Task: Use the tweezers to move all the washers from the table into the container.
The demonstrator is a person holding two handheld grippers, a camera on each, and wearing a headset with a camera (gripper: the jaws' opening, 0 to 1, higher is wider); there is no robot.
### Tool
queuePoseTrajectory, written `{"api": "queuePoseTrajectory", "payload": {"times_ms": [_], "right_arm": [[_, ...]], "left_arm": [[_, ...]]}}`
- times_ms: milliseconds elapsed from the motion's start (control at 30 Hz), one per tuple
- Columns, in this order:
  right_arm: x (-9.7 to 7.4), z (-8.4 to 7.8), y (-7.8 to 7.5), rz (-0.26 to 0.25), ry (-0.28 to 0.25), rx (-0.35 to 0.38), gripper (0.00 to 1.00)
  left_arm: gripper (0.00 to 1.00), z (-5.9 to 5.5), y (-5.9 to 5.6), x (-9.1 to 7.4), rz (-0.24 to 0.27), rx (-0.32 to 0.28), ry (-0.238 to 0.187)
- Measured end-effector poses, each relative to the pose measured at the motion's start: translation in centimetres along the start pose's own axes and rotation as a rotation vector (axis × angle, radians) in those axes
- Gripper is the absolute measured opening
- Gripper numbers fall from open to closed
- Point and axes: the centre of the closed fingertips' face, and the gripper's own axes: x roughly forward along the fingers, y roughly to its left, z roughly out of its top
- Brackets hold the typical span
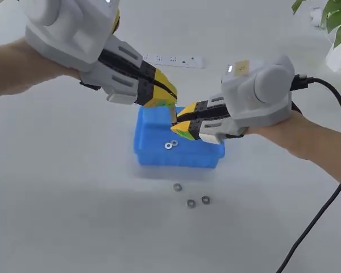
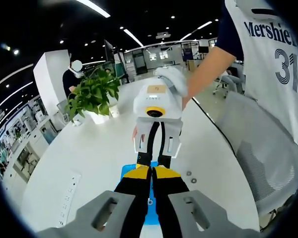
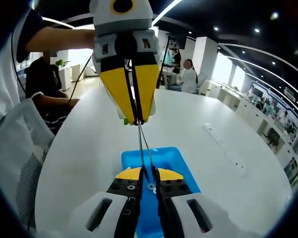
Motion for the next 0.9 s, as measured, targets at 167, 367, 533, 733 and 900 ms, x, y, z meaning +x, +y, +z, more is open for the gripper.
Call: {"api": "queuePoseTrajectory", "payload": {"times_ms": [167, 367, 533, 733, 900], "right_arm": [[-1.0, 0.6, 1.0, -0.006, -0.008, -0.016, 0.11], [-1.6, 0.7, 2.2, -0.002, -0.011, -0.03, 0.11], [-1.9, 0.6, 3.3, 0.003, -0.015, -0.028, 0.12], [-1.9, -0.1, 4.3, 0.004, -0.012, -0.021, 0.12], [-1.7, -0.9, 4.8, -0.007, 0.0, -0.004, 0.12]], "left_arm": [[0.05, 1.4, -1.2, -0.2, -0.011, 0.012, -0.01], [0.05, 2.2, -2.8, -0.4, -0.028, 0.02, -0.015], [0.05, 2.5, -4.3, -0.4, -0.058, -0.012, -0.031], [0.05, 2.2, -5.3, -0.1, -0.062, -0.025, -0.041], [0.06, 1.6, -6.4, 0.3, -0.079, -0.047, -0.057]]}}
